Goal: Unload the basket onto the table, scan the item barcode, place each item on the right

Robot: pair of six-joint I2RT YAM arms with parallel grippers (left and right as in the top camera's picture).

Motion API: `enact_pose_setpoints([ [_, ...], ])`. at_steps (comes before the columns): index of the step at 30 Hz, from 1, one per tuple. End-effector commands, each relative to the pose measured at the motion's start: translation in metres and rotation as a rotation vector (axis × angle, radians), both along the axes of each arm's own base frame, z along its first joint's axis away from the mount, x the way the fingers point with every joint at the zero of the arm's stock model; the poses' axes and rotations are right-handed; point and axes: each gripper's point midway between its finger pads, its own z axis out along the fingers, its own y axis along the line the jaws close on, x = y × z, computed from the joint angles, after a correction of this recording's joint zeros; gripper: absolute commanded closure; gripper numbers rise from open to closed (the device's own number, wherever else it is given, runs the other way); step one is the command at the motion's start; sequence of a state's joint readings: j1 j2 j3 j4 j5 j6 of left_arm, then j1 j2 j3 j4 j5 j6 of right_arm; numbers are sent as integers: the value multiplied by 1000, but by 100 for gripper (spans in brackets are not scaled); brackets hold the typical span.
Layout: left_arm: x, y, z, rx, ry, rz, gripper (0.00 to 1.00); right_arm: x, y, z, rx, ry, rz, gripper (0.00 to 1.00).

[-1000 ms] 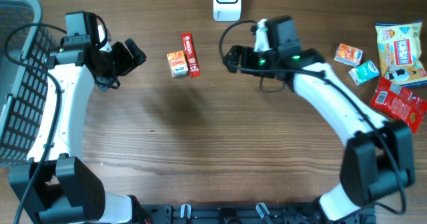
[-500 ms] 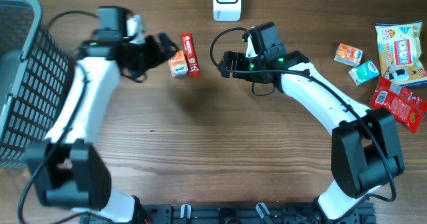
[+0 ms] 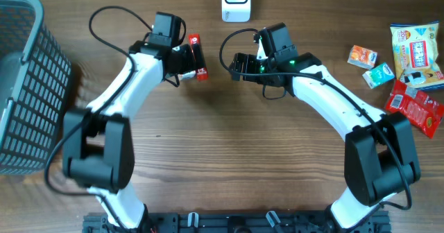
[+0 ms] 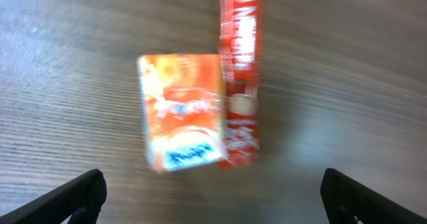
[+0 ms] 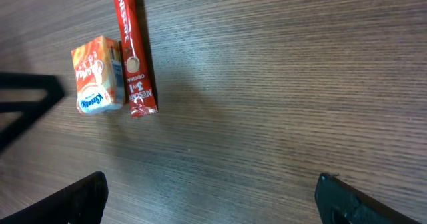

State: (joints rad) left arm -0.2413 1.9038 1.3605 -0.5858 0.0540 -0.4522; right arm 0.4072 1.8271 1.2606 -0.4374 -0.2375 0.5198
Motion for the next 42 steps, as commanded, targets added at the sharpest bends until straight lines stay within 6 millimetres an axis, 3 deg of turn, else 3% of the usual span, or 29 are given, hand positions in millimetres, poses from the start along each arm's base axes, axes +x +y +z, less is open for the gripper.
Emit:
enact_pose_setpoints([
  [1,5,12,-30,51,35,66,0,-1,-7,-10,-25,20,-18,0],
  [5,9,11,-42,52,39,66,0,0,-8,-10,-24,19,-23,0],
  [9,16,9,-49,37,23,87,8,0,-8,-10,-25,18,-23,0],
  [17,7,7,-60,26,77,98,47,0,-8,-10,-26,17,-20,0],
  [21,-2,7,-62,26,114,94,75,0,-8,-10,-27,17,-20,0],
  [24,-9,-5,-62,-36,147,58,81,0,-9,-10,-28,15,-17,0],
  [30,-42,-38,-46,-230,279,-22,82,1,-9,-10,-32,14,-19,0],
  [35,-91,-51,-24,-339,468,-40,77,2,-13,-11,-41,11,-27,0],
  [37,-104,-48,-20,-334,518,-31,62,3,-14,-11,-41,12,-30,0],
  [38,-108,-47,-20,-330,534,-31,45,3,-15,-11,-41,14,-31,0],
  [40,-112,-46,-20,-323,546,-48,38,1,-15,-11,-43,19,-30,0],
  [42,-114,-46,-17,-323,544,-70,24,-1,-14,-12,-44,22,-11,0],
])
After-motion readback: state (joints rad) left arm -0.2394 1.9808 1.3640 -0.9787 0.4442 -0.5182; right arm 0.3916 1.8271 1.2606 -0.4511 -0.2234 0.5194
